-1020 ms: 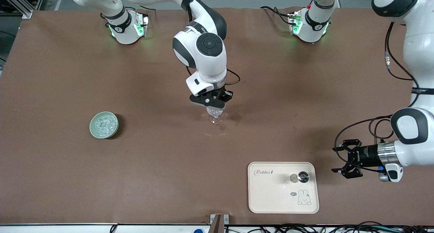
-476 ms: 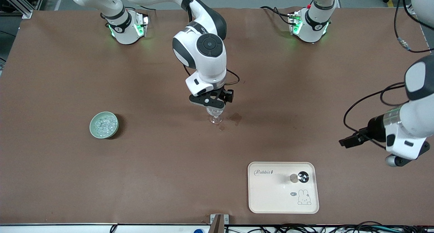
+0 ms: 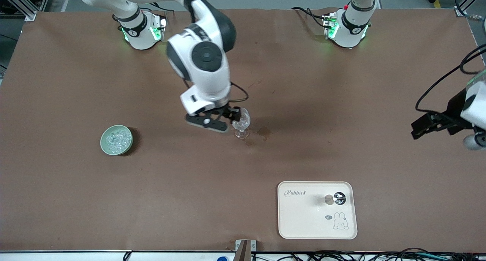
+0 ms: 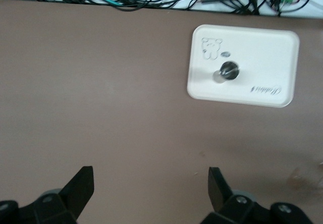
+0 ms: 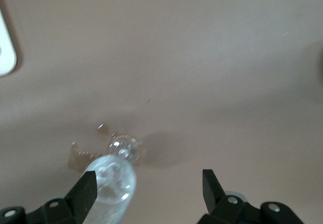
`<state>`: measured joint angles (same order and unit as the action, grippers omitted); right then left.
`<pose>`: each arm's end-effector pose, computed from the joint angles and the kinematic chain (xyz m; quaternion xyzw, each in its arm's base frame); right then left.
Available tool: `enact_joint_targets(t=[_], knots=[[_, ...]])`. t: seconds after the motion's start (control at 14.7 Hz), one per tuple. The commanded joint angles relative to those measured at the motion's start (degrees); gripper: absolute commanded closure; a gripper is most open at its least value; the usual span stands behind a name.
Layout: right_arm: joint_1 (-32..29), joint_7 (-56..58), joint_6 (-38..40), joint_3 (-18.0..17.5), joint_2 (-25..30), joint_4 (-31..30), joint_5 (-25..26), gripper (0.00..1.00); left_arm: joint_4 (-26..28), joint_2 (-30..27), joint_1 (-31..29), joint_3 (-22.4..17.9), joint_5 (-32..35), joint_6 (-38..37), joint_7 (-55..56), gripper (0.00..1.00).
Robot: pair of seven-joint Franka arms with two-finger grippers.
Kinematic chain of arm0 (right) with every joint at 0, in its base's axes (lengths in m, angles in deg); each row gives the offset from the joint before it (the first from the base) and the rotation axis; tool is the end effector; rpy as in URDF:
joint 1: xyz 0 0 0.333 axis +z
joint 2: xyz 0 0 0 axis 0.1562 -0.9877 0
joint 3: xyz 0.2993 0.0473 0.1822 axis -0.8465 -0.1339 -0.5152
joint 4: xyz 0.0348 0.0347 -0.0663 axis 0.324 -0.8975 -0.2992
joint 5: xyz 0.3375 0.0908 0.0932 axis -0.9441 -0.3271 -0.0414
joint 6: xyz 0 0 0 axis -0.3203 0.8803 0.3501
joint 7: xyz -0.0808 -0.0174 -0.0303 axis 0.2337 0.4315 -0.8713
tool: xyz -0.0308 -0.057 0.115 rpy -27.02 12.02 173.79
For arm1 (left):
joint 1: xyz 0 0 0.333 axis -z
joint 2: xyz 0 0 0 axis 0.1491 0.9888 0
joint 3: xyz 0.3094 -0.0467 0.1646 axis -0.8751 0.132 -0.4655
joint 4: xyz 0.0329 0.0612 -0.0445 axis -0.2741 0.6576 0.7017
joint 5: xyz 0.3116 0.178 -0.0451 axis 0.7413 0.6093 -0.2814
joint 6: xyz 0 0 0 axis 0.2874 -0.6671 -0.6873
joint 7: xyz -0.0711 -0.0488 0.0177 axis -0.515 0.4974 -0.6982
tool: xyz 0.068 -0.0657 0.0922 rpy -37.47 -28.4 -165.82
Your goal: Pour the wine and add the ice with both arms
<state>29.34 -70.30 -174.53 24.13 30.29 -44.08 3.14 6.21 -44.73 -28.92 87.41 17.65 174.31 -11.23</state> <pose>0.5646 0.4018 0.4742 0.9903 -0.1377 0.0147 0.0080 0.6177 -0.0526 0.6412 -0.9968 -0.0167 -0.0654 0.0421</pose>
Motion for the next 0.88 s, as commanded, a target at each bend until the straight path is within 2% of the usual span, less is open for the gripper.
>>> enact_joint_targets(t=[0.0,0.14,0.2,0.48,0.54,0.82], knots=[[-6.3,7.2,0.2,-1.0,6.1,-5.0,0.1,0.07,3.6,-6.9,9.8,-13.3,-5.2,-2.9,-5.4,0.00],[-11.1,12.3,0.4,-1.0,8.8,-6.9,0.1,0.07,8.6,-12.5,17.7,-24.0,-11.6,-3.8,-6.3,0.00],[-13.8,16.3,0.4,-1.0,10.7,-8.6,0.1,0.07,12.4,-15.5,20.1,-26.8,-12.8,-3.7,-6.5,0.00],[-23.2,29.5,0.1,-0.9,16.0,-14.1,0.4,0.07,21.2,-23.3,23.5,-31.0,-15.4,-3.5,-6.7,0.00],[-25.3,32.3,0.0,-0.9,17.0,-15.1,0.4,0.07,22.7,-24.4,23.7,-31.0,-15.6,-3.5,-6.8,0.00],[-32.7,38.4,-0.2,-0.9,20.0,-18.4,1.6,0.07,22.7,-24.0,23.5,-30.4,-15.6,-3.3,-6.8,0.00]])
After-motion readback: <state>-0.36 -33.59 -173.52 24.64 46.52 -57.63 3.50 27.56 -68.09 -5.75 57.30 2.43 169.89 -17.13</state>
